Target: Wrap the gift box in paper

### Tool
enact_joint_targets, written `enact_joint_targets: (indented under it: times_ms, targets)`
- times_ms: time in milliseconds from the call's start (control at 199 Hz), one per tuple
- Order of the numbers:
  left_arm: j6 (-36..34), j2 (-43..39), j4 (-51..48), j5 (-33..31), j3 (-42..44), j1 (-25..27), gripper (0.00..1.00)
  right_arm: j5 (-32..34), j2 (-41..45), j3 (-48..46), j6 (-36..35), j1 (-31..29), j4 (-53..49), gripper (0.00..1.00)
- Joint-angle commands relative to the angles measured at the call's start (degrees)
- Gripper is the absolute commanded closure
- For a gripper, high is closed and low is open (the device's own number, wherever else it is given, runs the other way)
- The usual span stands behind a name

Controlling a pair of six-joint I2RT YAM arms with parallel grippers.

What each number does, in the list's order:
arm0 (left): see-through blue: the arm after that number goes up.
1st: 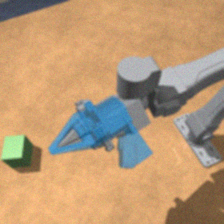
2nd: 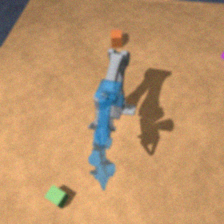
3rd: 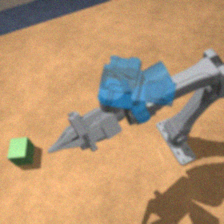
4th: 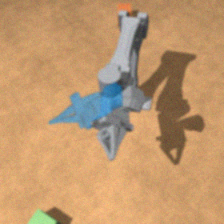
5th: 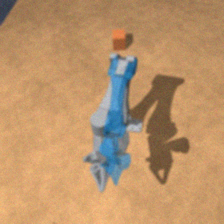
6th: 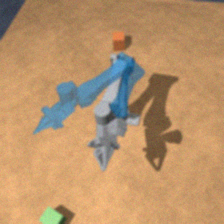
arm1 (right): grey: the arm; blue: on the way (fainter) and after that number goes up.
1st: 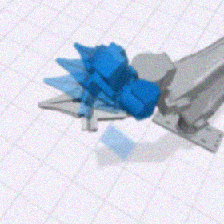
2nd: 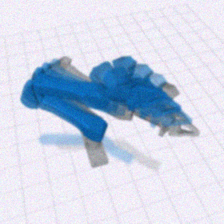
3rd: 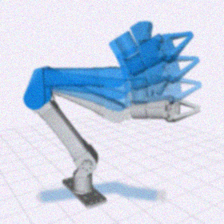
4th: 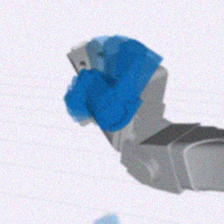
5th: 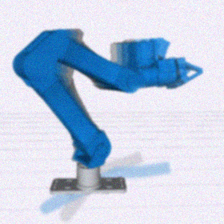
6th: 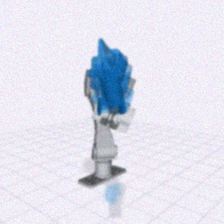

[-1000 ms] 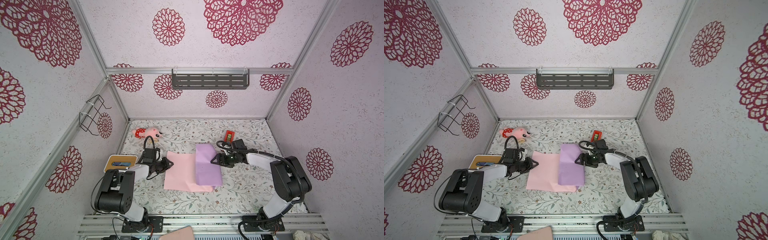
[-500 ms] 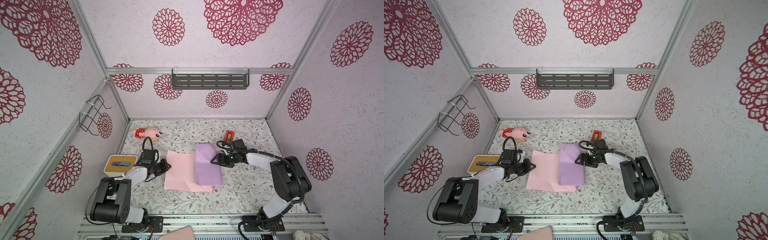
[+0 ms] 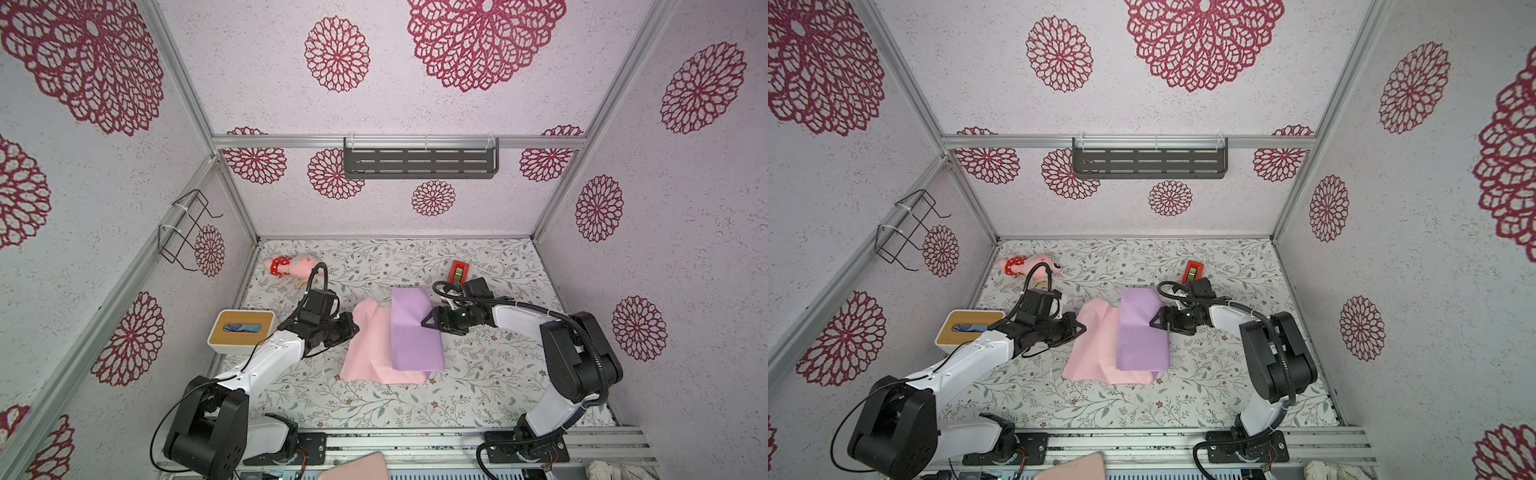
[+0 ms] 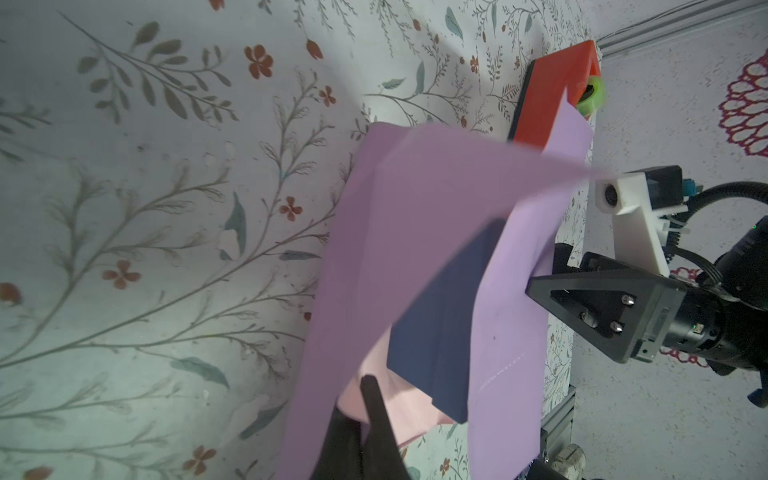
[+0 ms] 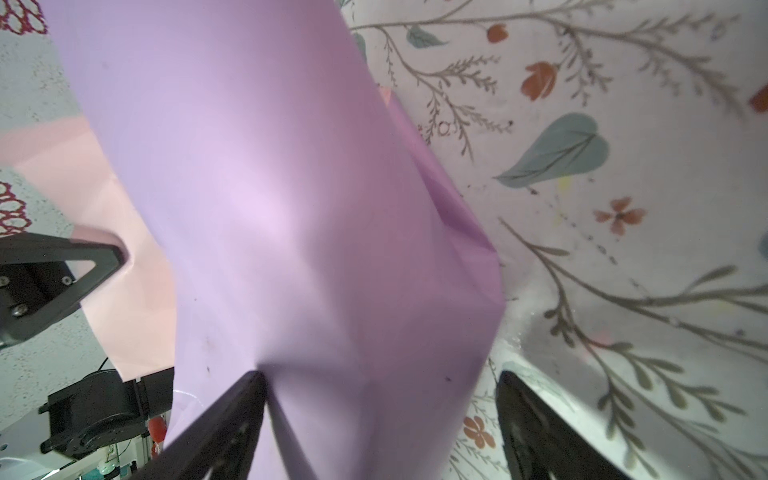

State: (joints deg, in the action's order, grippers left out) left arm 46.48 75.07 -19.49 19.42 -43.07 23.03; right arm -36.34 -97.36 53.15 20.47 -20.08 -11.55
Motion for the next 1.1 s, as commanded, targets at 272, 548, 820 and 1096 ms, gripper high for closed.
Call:
enact_joint_targets:
  times_ms: [272,548,820,1096]
  targets:
    - [8.12,3.99,-7.25,-9.14,-10.15,9.65,1.00,7.51,-3.65,-0.17,-2.36,-1.45,-5.57,0.13]
    - [0.46,2.56,-15.03,-14.50,-7.97,3.69,0.96,7.51,-3.80,-0.21,-2.54,-1.54,-5.68,0.13]
    - [-2.96,3.78,-8.31,-5.98,-1.88,-9.38,0.93,7.76,-3.80,-0.37,-2.63,-1.58,-5.74,0.13]
    - [-1.08,6.41,-1.70,0.68,0.80,-10.41,0.97,7.70,-3.79,-0.25,-2.71,-1.63,-5.84,0.13]
